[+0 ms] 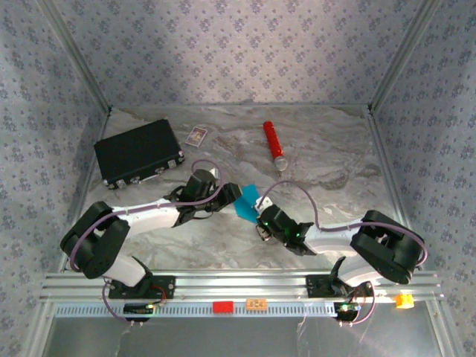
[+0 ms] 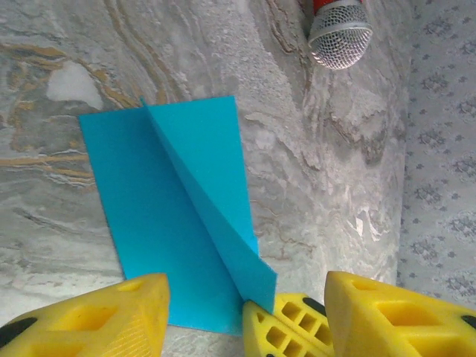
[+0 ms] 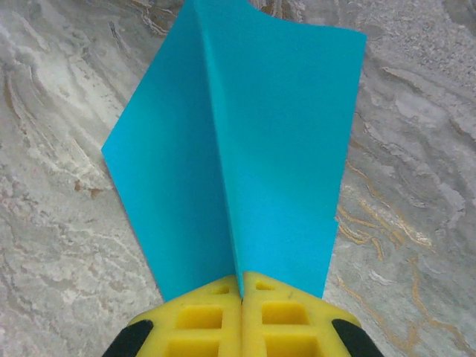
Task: Fold a paper plane with a square sheet of paper (pick it up from the middle)
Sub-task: Fourth fold the wing at the center of the table.
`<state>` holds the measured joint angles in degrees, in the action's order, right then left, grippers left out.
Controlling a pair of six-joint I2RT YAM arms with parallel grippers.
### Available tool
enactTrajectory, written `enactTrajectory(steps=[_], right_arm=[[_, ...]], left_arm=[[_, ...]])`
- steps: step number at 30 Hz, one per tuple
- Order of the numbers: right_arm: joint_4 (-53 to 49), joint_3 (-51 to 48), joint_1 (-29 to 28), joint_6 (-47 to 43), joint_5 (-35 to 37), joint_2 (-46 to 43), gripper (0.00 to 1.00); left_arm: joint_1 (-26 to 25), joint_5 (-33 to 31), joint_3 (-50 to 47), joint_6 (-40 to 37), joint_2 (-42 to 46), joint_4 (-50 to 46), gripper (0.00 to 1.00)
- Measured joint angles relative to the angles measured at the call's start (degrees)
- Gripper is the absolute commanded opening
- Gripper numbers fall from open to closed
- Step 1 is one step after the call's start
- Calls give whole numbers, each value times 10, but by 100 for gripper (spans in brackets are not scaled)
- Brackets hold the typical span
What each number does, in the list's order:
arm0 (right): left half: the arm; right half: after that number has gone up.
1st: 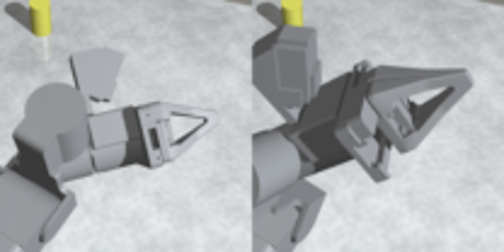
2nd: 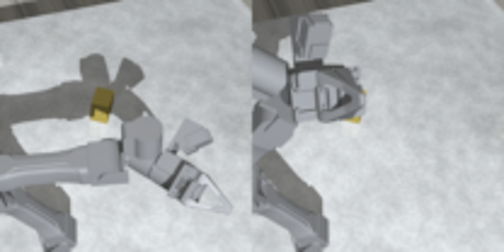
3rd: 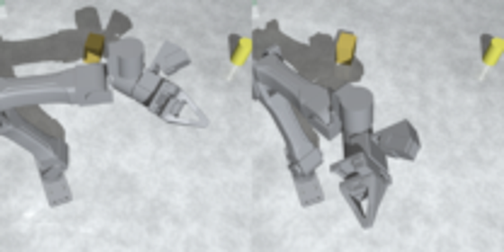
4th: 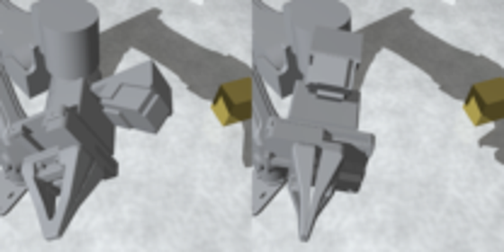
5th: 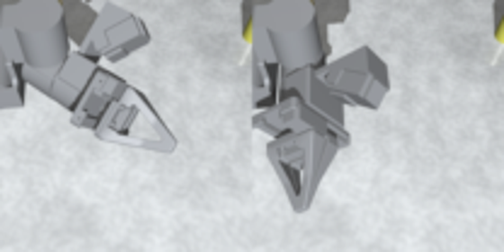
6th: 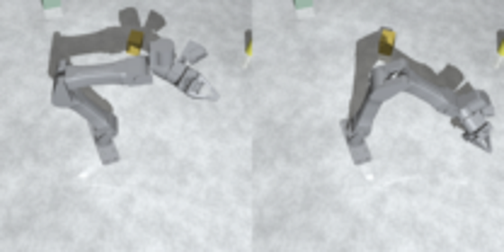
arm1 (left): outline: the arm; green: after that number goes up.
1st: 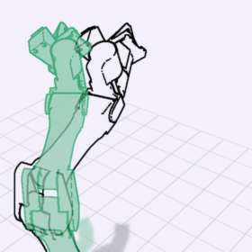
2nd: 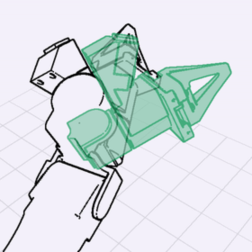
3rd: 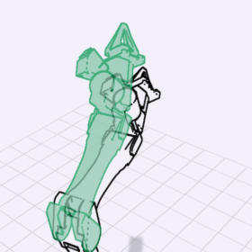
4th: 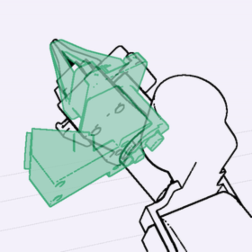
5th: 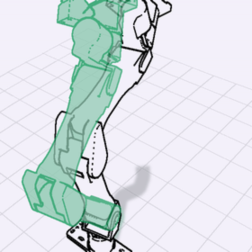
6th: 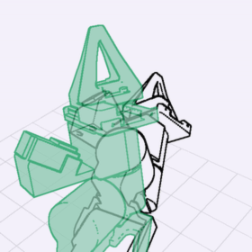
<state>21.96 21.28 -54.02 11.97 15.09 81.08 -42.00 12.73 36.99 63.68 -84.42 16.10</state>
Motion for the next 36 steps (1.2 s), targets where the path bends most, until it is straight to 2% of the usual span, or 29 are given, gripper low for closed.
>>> enactTrajectory(steps=[15, 21, 28, 36], right_arm=[[33, 0, 85, 99, -174, 23, 2], [47, 3, 123, 148, -259, 37, 1], [72, 16, 177, 215, -377, 76, 2], [118, 2, 206, 284, -427, 91, 3]], left_arm=[[0, -4, -4, 0, 0, -12, 57], [0, -3, -4, 0, 0, -12, 53], [0, -1, -4, -1, -7, -10, 29], [0, 15, -3, 0, -32, -5, 14]])
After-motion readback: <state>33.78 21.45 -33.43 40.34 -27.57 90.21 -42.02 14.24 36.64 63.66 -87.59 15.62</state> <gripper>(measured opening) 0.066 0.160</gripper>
